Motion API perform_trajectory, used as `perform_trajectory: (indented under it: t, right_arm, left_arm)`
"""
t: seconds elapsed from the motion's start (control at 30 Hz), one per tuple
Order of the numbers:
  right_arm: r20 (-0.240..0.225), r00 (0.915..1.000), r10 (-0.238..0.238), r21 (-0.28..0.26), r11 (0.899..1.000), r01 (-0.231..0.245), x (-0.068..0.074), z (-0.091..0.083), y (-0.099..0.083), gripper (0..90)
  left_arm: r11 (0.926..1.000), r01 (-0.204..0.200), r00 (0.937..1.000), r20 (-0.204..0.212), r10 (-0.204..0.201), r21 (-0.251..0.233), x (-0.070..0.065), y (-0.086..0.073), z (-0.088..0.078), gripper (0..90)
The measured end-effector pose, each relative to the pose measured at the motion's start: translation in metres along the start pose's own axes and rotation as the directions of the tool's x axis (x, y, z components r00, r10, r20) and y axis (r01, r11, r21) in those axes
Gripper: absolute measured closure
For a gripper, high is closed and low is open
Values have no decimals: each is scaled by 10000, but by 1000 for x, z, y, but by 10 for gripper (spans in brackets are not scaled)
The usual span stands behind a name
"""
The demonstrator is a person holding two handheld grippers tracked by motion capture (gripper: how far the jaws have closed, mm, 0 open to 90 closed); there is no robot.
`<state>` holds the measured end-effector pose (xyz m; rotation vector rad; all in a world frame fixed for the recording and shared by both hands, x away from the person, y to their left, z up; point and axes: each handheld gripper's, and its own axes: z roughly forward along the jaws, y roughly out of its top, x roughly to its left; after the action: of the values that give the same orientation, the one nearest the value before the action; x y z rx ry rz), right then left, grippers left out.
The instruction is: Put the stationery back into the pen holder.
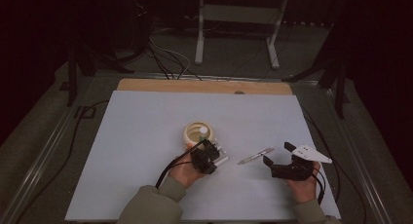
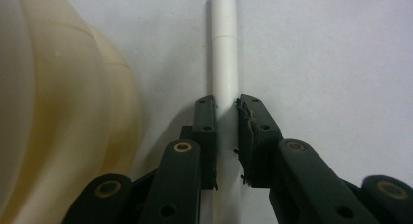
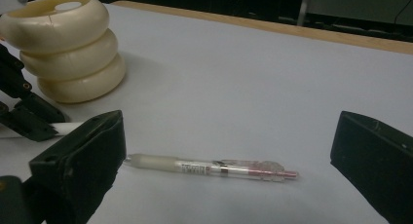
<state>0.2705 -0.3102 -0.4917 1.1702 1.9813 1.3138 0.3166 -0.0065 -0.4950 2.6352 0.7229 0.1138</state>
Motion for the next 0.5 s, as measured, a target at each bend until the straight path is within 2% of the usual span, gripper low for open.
perform_trajectory:
  t: [0.1,0.5]
  right_arm:
    - [0,10000,-17,1,10000,17,0,0,0,3]
    - [13,10000,-20,-15,10000,20,0,0,0,3]
  left_arm:
    - [9999,-20,9997,229,23,-170,-2,0,-2,796]
    - [9943,19,9990,451,29,-1065,-3,2,-19,796]
